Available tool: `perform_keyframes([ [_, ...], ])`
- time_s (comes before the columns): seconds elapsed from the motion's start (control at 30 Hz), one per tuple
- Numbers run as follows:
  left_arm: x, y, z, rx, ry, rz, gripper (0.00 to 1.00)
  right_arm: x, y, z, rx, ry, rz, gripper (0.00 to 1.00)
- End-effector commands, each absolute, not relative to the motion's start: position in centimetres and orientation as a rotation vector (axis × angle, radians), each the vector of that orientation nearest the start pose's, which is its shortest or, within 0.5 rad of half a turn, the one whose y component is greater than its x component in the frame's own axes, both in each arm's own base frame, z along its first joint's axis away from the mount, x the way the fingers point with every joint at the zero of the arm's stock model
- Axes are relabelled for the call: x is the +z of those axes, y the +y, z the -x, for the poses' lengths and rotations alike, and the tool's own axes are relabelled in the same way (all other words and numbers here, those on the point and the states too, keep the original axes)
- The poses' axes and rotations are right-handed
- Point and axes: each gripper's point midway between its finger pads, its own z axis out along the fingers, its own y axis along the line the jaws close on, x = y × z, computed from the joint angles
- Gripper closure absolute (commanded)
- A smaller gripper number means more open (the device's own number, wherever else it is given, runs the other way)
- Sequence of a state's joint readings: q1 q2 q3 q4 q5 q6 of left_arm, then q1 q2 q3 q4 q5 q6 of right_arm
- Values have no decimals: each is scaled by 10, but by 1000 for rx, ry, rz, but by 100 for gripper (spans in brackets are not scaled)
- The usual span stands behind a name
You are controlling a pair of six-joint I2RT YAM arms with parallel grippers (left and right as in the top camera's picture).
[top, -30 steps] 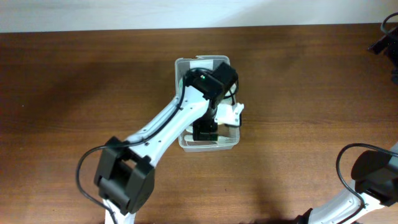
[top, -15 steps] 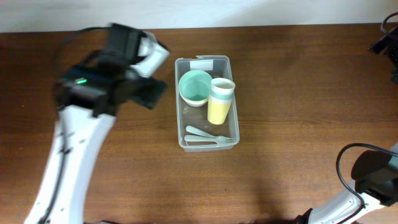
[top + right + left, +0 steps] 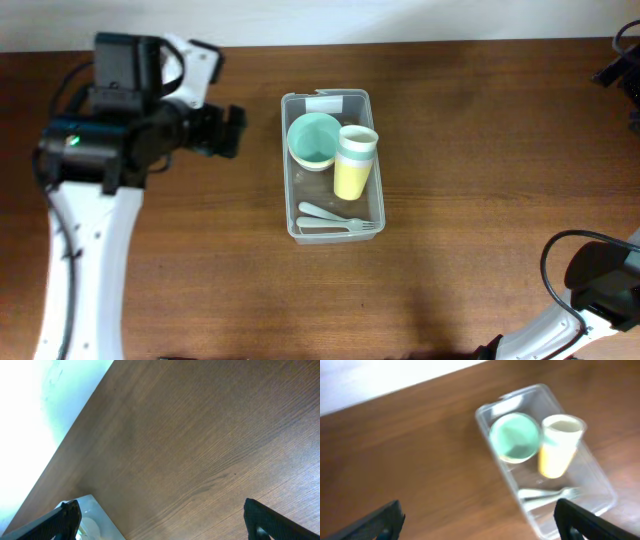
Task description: Pack container
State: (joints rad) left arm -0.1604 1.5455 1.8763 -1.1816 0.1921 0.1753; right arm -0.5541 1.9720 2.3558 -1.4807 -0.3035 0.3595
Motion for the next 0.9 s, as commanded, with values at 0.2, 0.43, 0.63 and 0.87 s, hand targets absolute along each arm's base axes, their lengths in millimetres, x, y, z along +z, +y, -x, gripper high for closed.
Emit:
perform_keyframes([
  [0.2,257,-228,-438,-434,2277,-824,53,292,-188,-399,333,2395,-1069,1],
  [0.43,226,-293,-469,-474,2149,-909,63,292,-188,-399,333,2395,-1070,1],
  [0.63,185,-313,-471,-488,2195,-953,63,292,-188,-399,333,2395,-1069,1],
  [0.87,167,-307,-460,-493,2285,-959,65,292,-188,-399,333,2395,-1069,1],
])
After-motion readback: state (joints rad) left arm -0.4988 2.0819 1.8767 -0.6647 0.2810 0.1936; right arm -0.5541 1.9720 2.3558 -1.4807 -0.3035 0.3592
